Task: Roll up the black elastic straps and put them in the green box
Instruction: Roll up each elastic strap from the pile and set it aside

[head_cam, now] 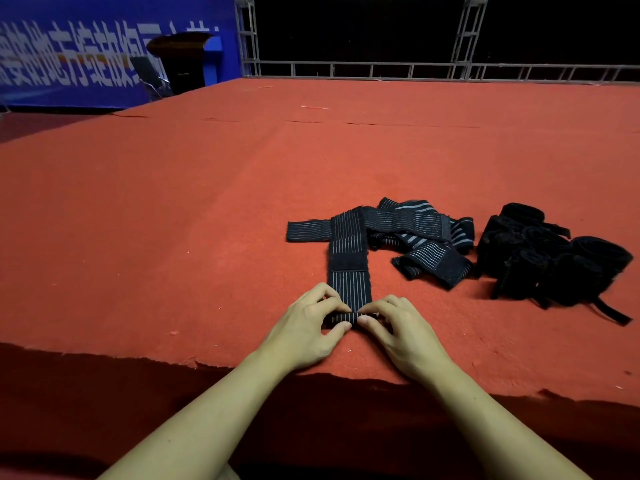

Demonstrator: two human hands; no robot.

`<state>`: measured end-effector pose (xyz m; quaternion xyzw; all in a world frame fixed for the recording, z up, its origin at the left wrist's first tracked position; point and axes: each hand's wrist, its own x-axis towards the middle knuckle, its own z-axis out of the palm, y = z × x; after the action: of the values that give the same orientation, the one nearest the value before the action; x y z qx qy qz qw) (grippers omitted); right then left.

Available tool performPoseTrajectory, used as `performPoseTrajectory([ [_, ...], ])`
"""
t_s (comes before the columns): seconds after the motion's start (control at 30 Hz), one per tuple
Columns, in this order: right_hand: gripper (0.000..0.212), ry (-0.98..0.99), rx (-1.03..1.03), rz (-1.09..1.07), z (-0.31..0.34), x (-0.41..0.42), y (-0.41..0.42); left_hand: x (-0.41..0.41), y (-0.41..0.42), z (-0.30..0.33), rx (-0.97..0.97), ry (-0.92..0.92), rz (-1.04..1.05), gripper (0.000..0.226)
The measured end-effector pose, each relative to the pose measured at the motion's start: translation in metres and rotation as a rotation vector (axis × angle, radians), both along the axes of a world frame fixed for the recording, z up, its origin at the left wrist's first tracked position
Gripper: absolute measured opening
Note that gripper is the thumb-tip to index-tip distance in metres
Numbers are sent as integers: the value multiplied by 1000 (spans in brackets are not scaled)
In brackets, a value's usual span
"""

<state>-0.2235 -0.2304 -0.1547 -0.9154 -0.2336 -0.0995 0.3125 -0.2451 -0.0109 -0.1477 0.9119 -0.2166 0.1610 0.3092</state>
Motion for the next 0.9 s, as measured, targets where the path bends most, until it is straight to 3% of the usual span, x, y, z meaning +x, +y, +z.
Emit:
performPoseTrajectory([
  [0.33,12,53,103,-31,6,-4,1,-3,-1,6,-22,16,16,16],
  [0.47,11,-30,68,-42,5,-6,1,0,-2,0,-15,16,69,18],
  [0.73,17,-120,36,-30,2,-4,-1,4,-2,-4,72,-66,129,37],
  [0.9,36,-114,-38,-44,0,-2,-1,2,-1,-2,203,-49,140,56],
])
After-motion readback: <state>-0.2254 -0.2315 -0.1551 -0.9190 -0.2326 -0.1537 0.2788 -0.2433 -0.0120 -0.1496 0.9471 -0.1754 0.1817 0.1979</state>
